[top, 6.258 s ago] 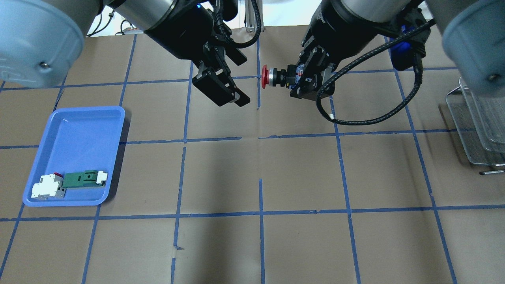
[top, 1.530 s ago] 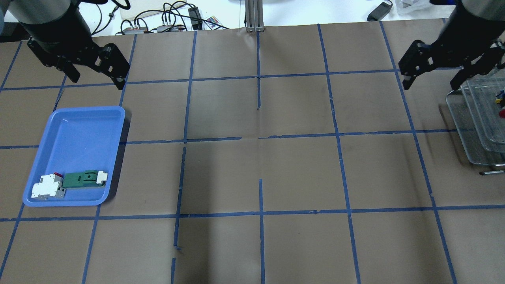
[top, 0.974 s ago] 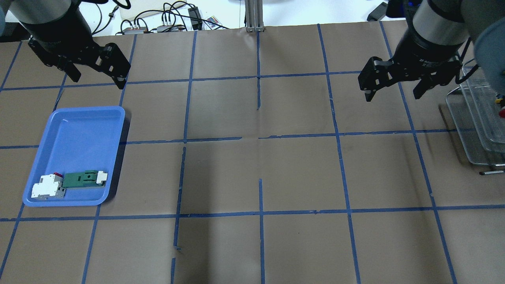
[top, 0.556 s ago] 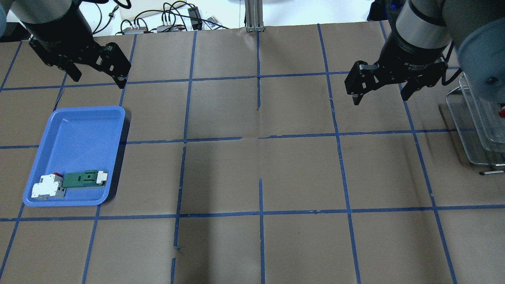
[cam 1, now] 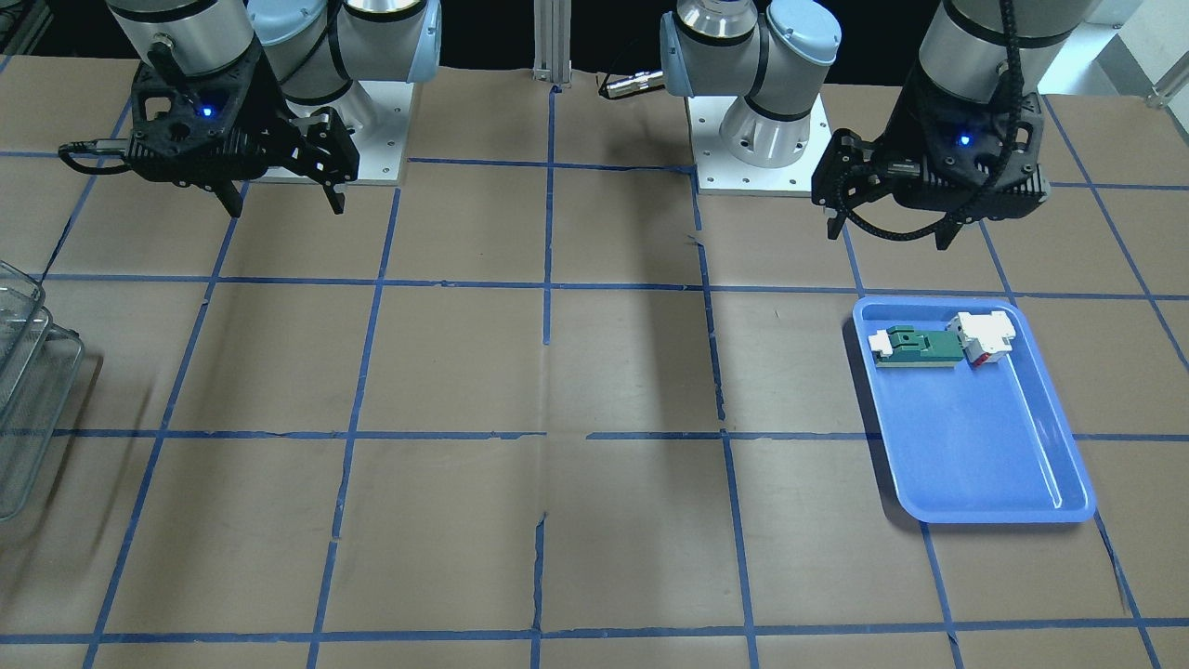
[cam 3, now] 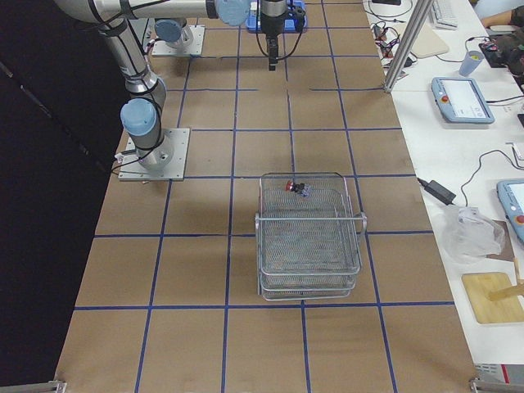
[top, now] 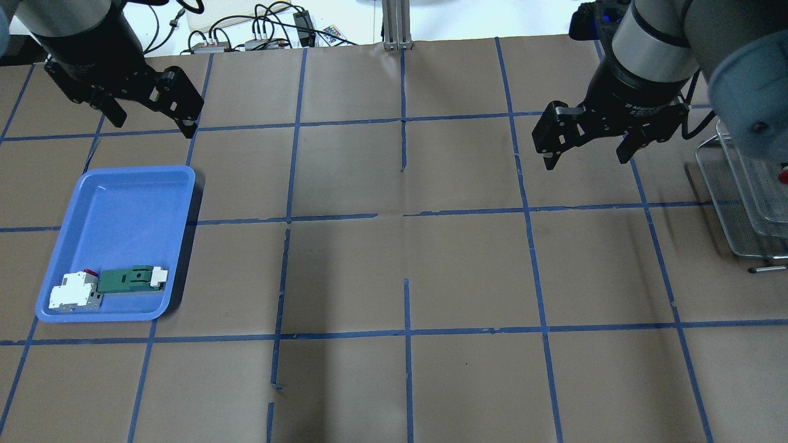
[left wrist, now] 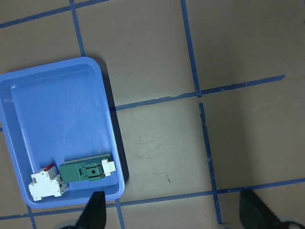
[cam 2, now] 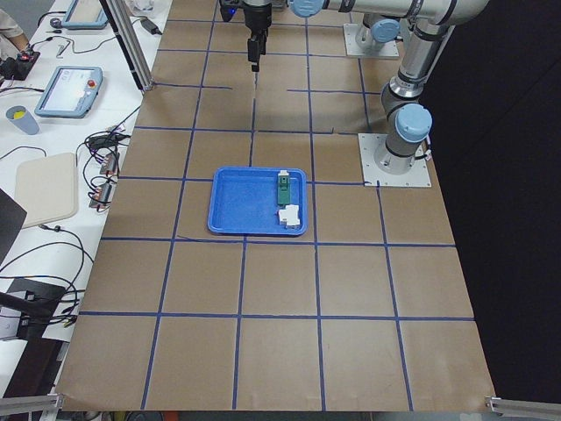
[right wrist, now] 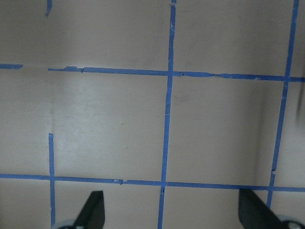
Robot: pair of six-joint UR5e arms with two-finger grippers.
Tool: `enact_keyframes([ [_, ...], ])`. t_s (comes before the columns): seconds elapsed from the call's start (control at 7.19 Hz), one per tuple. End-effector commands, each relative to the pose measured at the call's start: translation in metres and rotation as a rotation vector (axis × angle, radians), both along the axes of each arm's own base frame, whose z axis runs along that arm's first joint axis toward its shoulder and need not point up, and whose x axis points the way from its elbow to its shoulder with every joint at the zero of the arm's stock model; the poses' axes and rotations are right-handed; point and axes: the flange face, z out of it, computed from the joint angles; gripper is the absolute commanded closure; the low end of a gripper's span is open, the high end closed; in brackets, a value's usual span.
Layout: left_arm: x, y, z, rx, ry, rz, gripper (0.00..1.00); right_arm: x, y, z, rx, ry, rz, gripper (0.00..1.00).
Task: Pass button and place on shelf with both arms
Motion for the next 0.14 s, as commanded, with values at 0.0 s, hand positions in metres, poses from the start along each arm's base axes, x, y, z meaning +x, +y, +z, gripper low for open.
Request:
enact_keyframes([
  [0.0,0.0001,0.0000,0.0000,0.000,0.000,0.000,0.00,-0.0026,-0.0001,-0.0004,0.002,0.001,-0.010,0.00],
])
